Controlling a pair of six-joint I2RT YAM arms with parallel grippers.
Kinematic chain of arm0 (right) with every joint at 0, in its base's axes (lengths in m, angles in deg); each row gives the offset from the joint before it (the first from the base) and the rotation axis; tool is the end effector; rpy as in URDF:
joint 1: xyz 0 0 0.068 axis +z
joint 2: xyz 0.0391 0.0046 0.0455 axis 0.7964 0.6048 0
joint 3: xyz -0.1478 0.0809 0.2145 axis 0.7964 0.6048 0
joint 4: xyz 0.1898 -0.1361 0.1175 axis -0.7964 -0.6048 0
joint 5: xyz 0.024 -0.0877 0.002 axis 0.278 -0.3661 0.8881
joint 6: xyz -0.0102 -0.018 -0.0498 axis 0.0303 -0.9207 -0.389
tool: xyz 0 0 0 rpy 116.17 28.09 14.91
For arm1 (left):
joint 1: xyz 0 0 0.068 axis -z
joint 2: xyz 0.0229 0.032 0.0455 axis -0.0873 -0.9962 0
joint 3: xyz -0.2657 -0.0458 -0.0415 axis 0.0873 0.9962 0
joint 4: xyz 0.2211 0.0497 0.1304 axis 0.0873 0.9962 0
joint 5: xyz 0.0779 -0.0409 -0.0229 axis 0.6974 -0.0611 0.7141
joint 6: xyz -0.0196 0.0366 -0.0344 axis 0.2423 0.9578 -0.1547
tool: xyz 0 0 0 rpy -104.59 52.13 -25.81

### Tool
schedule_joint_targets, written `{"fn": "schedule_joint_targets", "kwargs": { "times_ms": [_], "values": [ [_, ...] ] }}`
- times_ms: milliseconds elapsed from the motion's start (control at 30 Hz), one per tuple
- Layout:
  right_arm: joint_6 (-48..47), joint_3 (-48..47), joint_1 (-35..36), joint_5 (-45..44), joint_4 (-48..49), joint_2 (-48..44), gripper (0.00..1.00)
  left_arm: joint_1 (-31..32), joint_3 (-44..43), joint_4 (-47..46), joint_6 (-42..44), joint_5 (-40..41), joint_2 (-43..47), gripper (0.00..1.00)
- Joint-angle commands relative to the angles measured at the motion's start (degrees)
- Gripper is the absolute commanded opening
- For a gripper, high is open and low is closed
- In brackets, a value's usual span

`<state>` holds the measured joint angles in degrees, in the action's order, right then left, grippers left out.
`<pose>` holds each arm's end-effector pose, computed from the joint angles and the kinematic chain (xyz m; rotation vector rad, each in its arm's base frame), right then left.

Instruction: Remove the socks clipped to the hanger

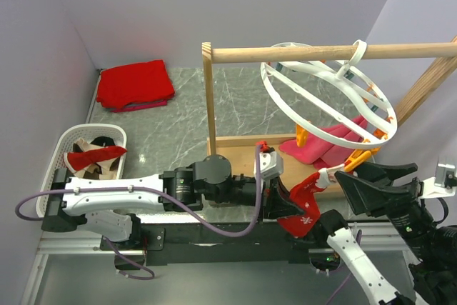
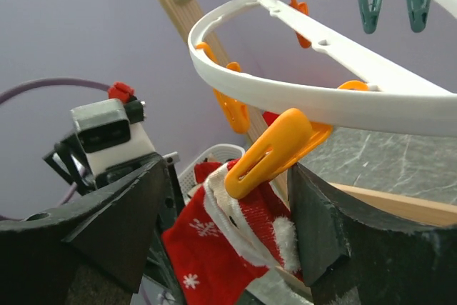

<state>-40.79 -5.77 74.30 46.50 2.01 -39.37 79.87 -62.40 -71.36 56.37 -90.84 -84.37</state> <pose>-0.0579 -0.0133 0.4596 -0.0891 1.2956 0.9873 0.0193 -0.3099 0.4184 1.0674 1.3812 -1.6583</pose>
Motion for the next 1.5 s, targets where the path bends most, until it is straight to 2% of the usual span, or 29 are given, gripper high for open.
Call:
{"fn": "schedule_joint_targets", "kwargs": {
  "times_ms": [0, 133, 233, 633, 800, 900, 1067, 1133, 1267, 1467],
  "values": [
    [2.7, 1.4, 6.1, -11.1, 4.8, -2.5, 0.75, -0.5, -0.7, -3.9, -2.1, -3.7, -1.3, 0.03],
    [4.7, 2.7, 10.2, -16.8, 6.1, -3.5, 0.73, -0.6, -1.1, -4.8, -2.8, -4.8, -2.4, 0.03],
    [5.0, 3.5, 11.4, -18.0, 6.7, -3.2, 0.73, -0.6, -1.6, -5.6, -3.5, -5.9, -3.4, 0.03],
    [5.0, 7.0, 12.6, -21.1, 9.6, -4.6, 0.69, -0.6, -2.5, -6.5, -5.0, -8.5, -5.6, 0.02],
    [4.3, 5.1, 12.8, -24.6, 3.7, -3.6, 0.67, -0.6, -2.7, -6.3, -5.0, -8.6, -5.6, 0.01],
    [3.6, 2.8, 12.8, -25.6, -1.9, -3.0, 0.71, -0.6, -2.7, -5.9, -4.7, -8.7, -5.3, 0.01],
    [0.4, 0.7, 12.8, -22.0, -4.9, -2.9, 0.8, -0.6, -2.9, -5.6, -4.5, -9.7, -5.4, 0.01],
    [-0.1, 1.6, 13.3, -19.4, -4.2, -2.5, 0.84, -0.6, -2.7, -6.5, -5.1, -10.6, -5.4, 0.01],
    [1.5, 3.6, 13.7, -15.6, 0.6, -1.2, 0.85, -0.6, -2.9, -7.4, -6.6, -12.8, -5.7, 0.01],
    [1.4, 5.4, 13.7, -16.7, 4.1, -0.7, 0.85, -0.6, -1.9, -9.4, -8.6, -14.7, -4.7, 0.02]
  ]
}}
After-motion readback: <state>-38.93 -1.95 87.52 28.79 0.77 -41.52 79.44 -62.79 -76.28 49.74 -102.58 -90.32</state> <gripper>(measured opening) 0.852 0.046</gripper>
